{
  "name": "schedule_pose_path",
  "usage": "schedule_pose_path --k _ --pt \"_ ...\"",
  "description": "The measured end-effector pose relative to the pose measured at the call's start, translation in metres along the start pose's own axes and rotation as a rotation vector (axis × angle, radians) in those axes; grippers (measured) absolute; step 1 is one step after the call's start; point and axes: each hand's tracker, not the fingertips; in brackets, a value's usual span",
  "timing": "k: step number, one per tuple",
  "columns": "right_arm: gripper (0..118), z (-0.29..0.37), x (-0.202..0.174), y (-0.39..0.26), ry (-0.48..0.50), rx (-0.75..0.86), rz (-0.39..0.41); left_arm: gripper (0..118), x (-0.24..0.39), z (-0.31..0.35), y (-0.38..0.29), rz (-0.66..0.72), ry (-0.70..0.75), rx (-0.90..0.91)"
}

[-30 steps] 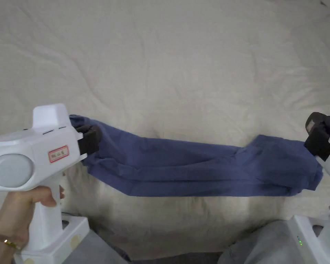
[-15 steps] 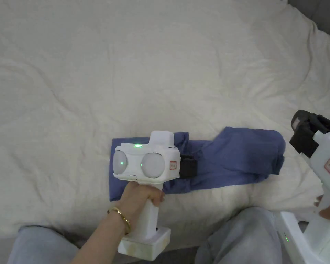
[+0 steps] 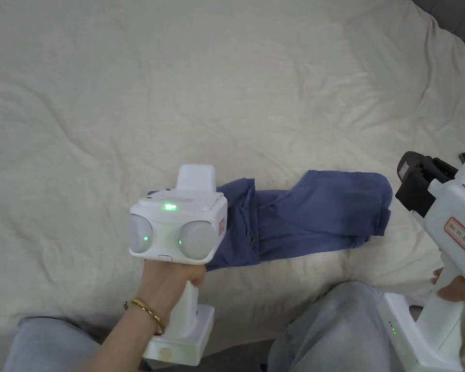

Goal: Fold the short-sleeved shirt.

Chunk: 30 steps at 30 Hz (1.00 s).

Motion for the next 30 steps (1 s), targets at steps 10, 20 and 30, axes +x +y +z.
schedule_pose_path --k 10,20,30 --pt "2 0.01 0.004 -0.003 0.01 -0.016 0.018 2 0.088 -0.036 -0.046 -0.166 -0.012 -0.155" --pt "2 0.012 0.002 0.001 0.018 -0.006 0.016 108 0.054 0.021 0.013 0.096 -0.328 0.063" --pt "2 0.003 -0.012 0.005 0.053 -0.016 0.036 118 -0.114 0.051 0.023 0.427 -0.255 0.071"
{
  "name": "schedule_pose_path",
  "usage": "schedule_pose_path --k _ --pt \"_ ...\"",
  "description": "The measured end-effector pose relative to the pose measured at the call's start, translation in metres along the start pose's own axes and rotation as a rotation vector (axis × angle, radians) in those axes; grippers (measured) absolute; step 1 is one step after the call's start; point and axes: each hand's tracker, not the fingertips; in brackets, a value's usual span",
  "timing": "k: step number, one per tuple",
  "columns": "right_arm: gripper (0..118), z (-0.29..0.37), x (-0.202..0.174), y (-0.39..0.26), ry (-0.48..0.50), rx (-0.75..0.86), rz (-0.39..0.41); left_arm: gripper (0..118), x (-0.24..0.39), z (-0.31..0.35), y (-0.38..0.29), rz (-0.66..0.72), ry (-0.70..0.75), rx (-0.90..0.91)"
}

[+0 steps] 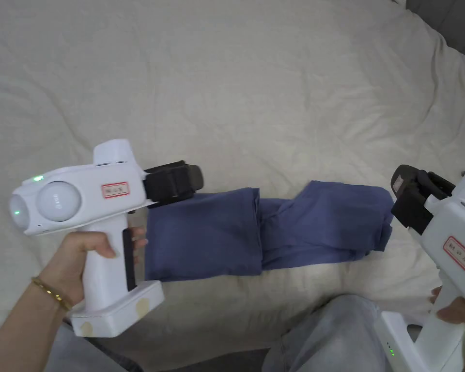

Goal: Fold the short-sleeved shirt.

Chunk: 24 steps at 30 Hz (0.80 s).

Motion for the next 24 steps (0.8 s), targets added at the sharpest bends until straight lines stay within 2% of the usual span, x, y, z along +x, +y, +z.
schedule_pose_path --k 6,9,11,13,16,17,18,19,20,21,22,24 --pt "2 -0.008 -0.008 0.0 0.02 -0.023 0.012 118 -0.076 0.001 -0.015 0.283 -0.081 -0.074" --pt "2 -0.009 -0.009 0.0 0.018 -0.031 0.023 117 -0.095 -0.009 -0.029 0.373 -0.223 -0.126" --pt "2 -0.009 -0.009 0.001 0.014 -0.036 0.027 106 -0.099 -0.017 -0.038 0.443 -0.291 -0.165" --pt "2 -0.008 -0.009 0.001 0.01 -0.041 0.026 94 -0.101 -0.028 -0.048 0.439 -0.23 -0.201" --pt "2 -0.005 -0.007 0.001 0.002 -0.042 0.027 74 -0.098 -0.035 -0.051 0.428 -0.237 -0.154" --pt "2 -0.004 -0.007 0.0 0.001 -0.044 0.029 63 -0.095 -0.036 -0.052 0.434 -0.227 -0.151" --pt "2 -0.003 -0.006 0.0 -0.001 -0.046 0.03 41 -0.093 -0.039 -0.053 0.438 -0.219 -0.146" --pt "2 -0.003 -0.006 0.0 -0.005 -0.05 0.032 10 -0.093 -0.041 -0.053 0.423 -0.17 -0.145" --pt "2 -0.003 -0.007 0.0 -0.008 -0.052 0.033 10 -0.101 -0.04 -0.055 0.393 -0.08 -0.158" --pt "2 -0.003 -0.007 -0.001 -0.009 -0.054 0.033 10 -0.1 -0.039 -0.056 0.393 -0.064 -0.166" --pt "2 -0.002 -0.007 -0.001 -0.009 -0.057 0.032 10 -0.082 -0.026 -0.051 0.408 -0.113 -0.148" --pt "2 -0.002 -0.009 -0.001 -0.007 -0.06 0.036 10 -0.075 -0.02 -0.047 0.427 -0.064 -0.14"
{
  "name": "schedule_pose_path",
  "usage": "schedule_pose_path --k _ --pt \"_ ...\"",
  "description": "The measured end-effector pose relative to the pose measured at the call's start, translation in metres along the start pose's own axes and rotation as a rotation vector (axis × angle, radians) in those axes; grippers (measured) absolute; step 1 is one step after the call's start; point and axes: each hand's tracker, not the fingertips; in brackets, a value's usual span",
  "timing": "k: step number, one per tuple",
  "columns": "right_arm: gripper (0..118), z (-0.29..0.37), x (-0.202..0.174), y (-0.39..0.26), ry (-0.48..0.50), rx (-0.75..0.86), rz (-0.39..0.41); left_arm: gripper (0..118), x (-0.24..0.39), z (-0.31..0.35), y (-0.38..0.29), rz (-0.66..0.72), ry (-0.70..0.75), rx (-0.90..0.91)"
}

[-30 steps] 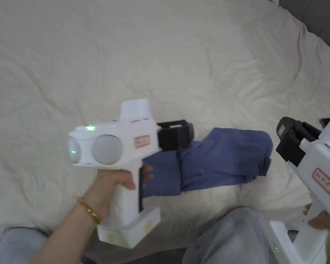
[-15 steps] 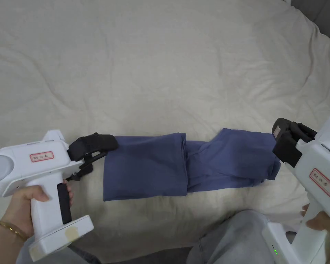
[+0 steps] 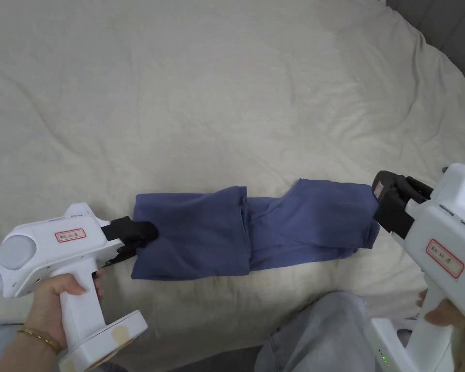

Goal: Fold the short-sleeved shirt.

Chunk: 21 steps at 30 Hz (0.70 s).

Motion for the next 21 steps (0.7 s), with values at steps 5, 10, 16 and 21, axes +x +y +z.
schedule_pose_path --k 5,10,16,21 --pt "2 0.001 -0.011 0.004 0.019 0.002 0.023 9 0.031 0.024 -0.01 0.041 0.077 0.042" --pt "2 0.001 -0.024 0.009 0.046 0.017 0.063 8 -0.032 0.022 0.034 0.002 0.193 0.227" --pt "2 -0.008 -0.034 0.007 0.089 0.009 0.067 8 -0.021 0.129 0.046 -0.064 0.442 0.525" --pt "2 -0.012 -0.045 0.004 0.115 0.003 0.067 8 0.031 0.143 0.029 -0.402 0.404 0.458"
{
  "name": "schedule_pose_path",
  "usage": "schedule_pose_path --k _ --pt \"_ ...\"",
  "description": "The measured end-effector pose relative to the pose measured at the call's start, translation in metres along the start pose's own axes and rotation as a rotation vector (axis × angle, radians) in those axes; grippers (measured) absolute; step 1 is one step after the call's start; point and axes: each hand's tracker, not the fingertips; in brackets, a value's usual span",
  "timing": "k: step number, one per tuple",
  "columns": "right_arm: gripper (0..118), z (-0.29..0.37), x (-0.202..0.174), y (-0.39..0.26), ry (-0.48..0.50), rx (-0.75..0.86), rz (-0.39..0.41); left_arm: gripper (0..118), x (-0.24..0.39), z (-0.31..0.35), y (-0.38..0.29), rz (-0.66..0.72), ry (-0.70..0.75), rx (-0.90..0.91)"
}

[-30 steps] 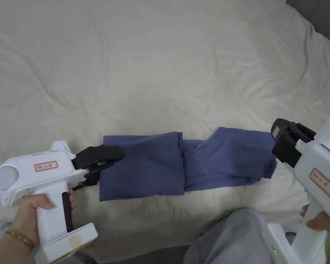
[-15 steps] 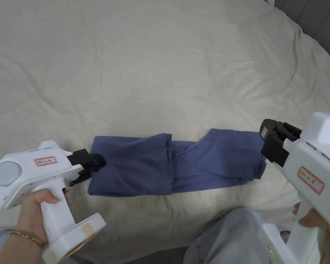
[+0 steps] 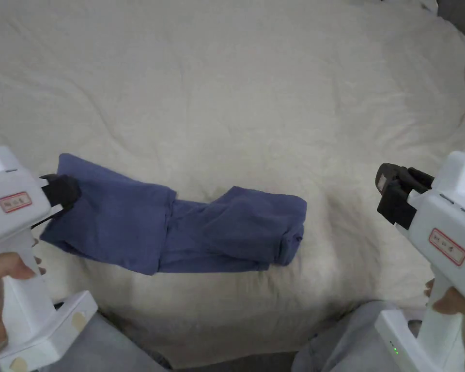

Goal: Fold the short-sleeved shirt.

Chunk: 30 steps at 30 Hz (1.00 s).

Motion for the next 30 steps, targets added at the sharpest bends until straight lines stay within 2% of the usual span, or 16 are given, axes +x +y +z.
schedule_pose_path --k 4,7,10,12,14,16,19,20,22,23,24,25,27,28,29,30 --pt "2 0.004 -0.002 -0.002 0.005 0.011 -0.003 8 0.084 0.023 -0.012 -0.184 -0.157 -0.016" --pt "2 0.01 0.003 -0.004 -0.006 0.016 -0.004 8 0.13 0.012 -0.027 -0.244 -0.261 -0.063" --pt "2 0.016 0.011 -0.005 -0.03 0.014 -0.025 9 0.169 -0.015 -0.049 -0.278 -0.297 -0.166" --pt "2 0.021 0.016 -0.006 -0.041 0.021 -0.033 17 0.189 -0.036 -0.064 -0.286 -0.31 -0.238" --pt "2 0.027 0.022 -0.007 -0.057 0.026 -0.04 40 0.207 -0.07 -0.082 -0.267 -0.335 -0.346" --pt "2 0.031 0.027 -0.008 -0.07 0.027 -0.05 53 0.215 -0.093 -0.094 -0.205 -0.377 -0.423" --pt "2 0.035 0.035 -0.01 -0.087 0.025 -0.059 56 0.231 -0.111 -0.114 -0.14 -0.41 -0.505" --pt "2 0.036 0.037 -0.01 -0.095 0.025 -0.062 56 0.231 -0.107 -0.113 -0.194 -0.351 -0.471" --pt "2 0.037 0.04 -0.011 -0.102 0.023 -0.065 54 0.237 -0.108 -0.115 -0.199 -0.329 -0.485" --pt "2 0.036 0.042 -0.012 -0.105 0.022 -0.069 48 0.239 -0.108 -0.116 -0.203 -0.317 -0.491" --pt "2 0.036 0.042 -0.013 -0.105 0.021 -0.073 38 0.24 -0.108 -0.117 -0.206 -0.306 -0.497" --pt "2 0.035 0.043 -0.013 -0.104 0.018 -0.077 21 0.242 -0.07 -0.091 -0.275 -0.32 -0.335" --pt "2 0.033 0.042 -0.014 -0.099 0.015 -0.082 4 0.253 -0.063 -0.078 -0.37 -0.236 -0.27" --pt "2 0.032 0.041 -0.014 -0.096 0.014 -0.082 3 0.26 -0.069 -0.075 -0.428 -0.206 -0.309" --pt "2 0.032 0.04 -0.015 -0.092 0.013 -0.081 2 0.224 -0.113 -0.099 -0.445 -0.238 -0.212" --pt "2 0.031 0.039 -0.015 -0.087 0.013 -0.081 2 0.22 -0.119 -0.105 -0.457 -0.235 -0.244"
